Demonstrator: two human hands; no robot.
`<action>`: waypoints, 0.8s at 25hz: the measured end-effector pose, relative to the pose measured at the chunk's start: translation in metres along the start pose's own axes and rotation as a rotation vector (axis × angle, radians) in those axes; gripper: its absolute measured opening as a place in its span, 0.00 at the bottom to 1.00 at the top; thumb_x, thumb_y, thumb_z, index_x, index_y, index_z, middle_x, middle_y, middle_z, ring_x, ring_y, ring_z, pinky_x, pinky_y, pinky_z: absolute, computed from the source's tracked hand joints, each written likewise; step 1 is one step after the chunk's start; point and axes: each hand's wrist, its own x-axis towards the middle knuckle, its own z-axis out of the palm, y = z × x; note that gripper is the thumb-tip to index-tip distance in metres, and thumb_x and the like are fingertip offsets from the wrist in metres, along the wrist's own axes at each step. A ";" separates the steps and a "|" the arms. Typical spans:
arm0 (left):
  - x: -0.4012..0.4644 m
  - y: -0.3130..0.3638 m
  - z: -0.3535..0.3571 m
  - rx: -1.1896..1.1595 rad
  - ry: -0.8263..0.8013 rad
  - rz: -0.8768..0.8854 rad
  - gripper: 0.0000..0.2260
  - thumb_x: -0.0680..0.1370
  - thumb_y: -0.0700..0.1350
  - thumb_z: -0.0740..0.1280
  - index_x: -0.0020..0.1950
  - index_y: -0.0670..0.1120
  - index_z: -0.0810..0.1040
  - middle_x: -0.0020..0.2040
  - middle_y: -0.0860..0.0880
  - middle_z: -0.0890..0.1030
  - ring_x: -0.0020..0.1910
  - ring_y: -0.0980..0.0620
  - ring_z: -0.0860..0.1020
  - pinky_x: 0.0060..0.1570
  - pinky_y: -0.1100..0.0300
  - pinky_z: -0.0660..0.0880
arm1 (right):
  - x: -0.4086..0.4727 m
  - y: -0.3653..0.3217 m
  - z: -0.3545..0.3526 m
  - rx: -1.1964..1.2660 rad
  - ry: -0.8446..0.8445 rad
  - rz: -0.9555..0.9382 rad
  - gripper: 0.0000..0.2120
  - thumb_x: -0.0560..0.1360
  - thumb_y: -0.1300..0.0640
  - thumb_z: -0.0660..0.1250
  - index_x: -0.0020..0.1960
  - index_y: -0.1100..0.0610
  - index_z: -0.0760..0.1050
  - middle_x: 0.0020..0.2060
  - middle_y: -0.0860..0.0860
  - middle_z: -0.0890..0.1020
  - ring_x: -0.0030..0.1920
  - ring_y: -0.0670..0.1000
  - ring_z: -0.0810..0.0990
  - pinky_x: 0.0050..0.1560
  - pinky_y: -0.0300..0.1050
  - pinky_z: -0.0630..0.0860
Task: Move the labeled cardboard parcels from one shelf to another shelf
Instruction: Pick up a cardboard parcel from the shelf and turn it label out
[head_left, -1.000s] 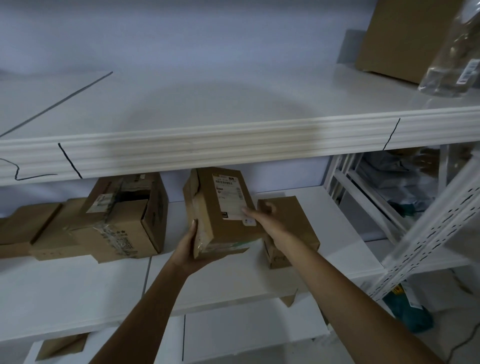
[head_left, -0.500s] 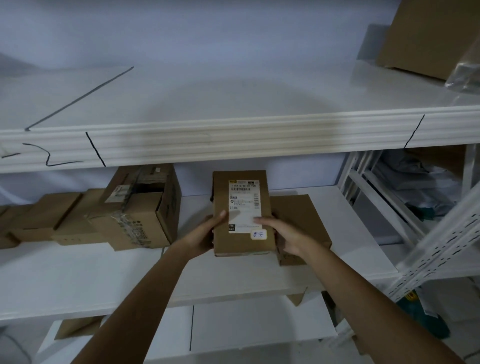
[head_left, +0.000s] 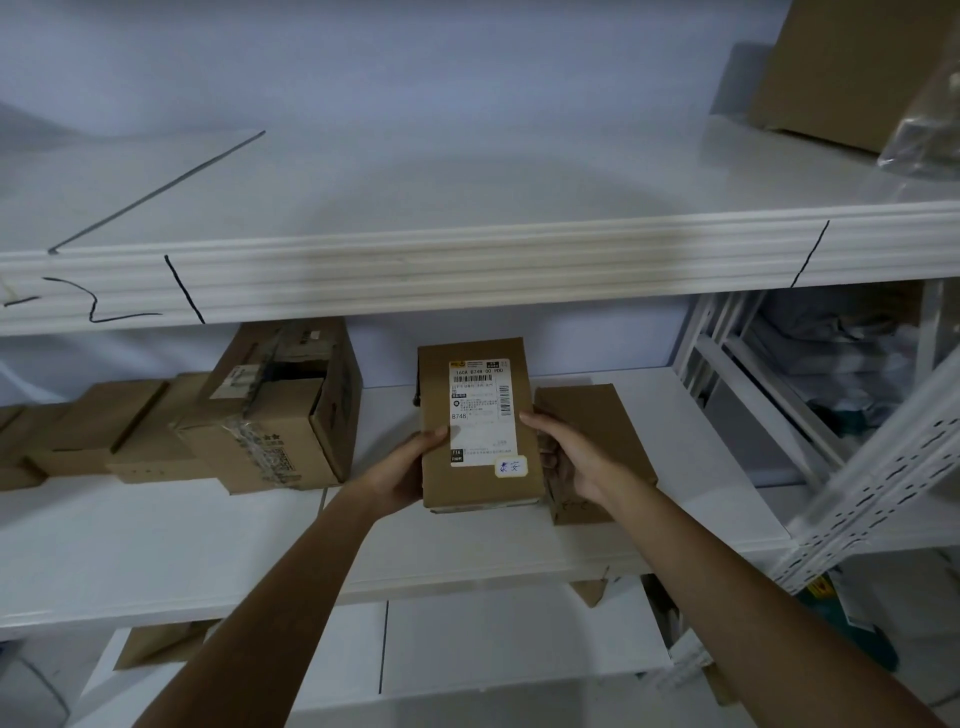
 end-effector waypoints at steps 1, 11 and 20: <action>0.000 -0.001 0.001 -0.002 0.002 0.000 0.45 0.50 0.60 0.83 0.64 0.51 0.76 0.53 0.47 0.88 0.51 0.49 0.87 0.44 0.55 0.83 | -0.001 0.000 0.000 -0.013 0.006 0.005 0.23 0.72 0.49 0.74 0.65 0.53 0.78 0.35 0.46 0.88 0.31 0.44 0.85 0.28 0.36 0.77; -0.011 -0.018 0.010 0.091 0.095 0.040 0.37 0.69 0.53 0.75 0.75 0.48 0.69 0.70 0.41 0.78 0.70 0.38 0.75 0.73 0.37 0.65 | -0.010 0.011 -0.003 -0.039 0.040 -0.057 0.33 0.68 0.44 0.76 0.71 0.45 0.72 0.56 0.51 0.86 0.56 0.52 0.83 0.55 0.49 0.79; -0.064 -0.035 -0.014 0.036 0.216 0.093 0.35 0.68 0.54 0.76 0.74 0.50 0.72 0.69 0.43 0.79 0.70 0.39 0.75 0.72 0.38 0.67 | -0.029 0.015 0.038 -0.080 -0.075 -0.078 0.30 0.69 0.45 0.76 0.69 0.45 0.72 0.58 0.54 0.85 0.59 0.57 0.82 0.65 0.57 0.77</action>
